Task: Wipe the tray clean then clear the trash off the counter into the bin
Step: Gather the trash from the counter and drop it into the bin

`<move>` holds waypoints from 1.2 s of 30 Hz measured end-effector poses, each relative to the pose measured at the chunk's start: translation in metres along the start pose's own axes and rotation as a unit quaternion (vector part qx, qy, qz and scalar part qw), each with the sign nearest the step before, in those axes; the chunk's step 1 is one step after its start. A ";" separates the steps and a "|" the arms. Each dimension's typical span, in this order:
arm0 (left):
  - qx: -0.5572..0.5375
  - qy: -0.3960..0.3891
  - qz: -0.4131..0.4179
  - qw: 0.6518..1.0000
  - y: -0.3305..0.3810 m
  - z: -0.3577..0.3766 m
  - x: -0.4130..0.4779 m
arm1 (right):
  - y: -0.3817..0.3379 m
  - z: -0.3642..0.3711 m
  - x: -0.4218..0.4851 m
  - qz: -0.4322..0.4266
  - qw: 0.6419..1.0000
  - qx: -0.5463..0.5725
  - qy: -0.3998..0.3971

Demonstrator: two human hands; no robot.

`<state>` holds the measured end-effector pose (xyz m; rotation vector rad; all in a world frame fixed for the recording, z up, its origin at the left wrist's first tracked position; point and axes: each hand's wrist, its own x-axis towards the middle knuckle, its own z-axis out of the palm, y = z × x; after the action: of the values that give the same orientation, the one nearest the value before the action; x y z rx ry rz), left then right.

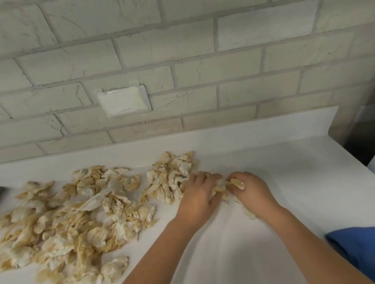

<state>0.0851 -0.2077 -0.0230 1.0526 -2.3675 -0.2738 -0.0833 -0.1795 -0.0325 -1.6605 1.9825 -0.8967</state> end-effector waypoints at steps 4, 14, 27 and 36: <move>0.067 -0.095 -0.013 0.993 0.006 0.023 -0.001 | 0.007 -0.017 -0.026 0.059 0.994 0.079 0.053; -0.105 -0.038 -0.075 0.991 0.065 0.000 -0.045 | -0.019 -0.074 -0.122 0.216 0.868 0.424 0.140; 0.069 -0.061 -0.118 0.989 0.106 -0.015 -0.184 | -0.041 -0.073 -0.290 0.336 0.791 0.495 0.131; 0.027 -0.101 -0.131 0.986 0.151 -0.024 -0.212 | -0.020 -0.076 -0.409 0.321 0.767 0.516 0.203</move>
<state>0.1210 0.0515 -0.0268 1.4242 -2.4209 -0.4323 -0.0330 0.2329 -0.0040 -0.1483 1.5304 -1.6766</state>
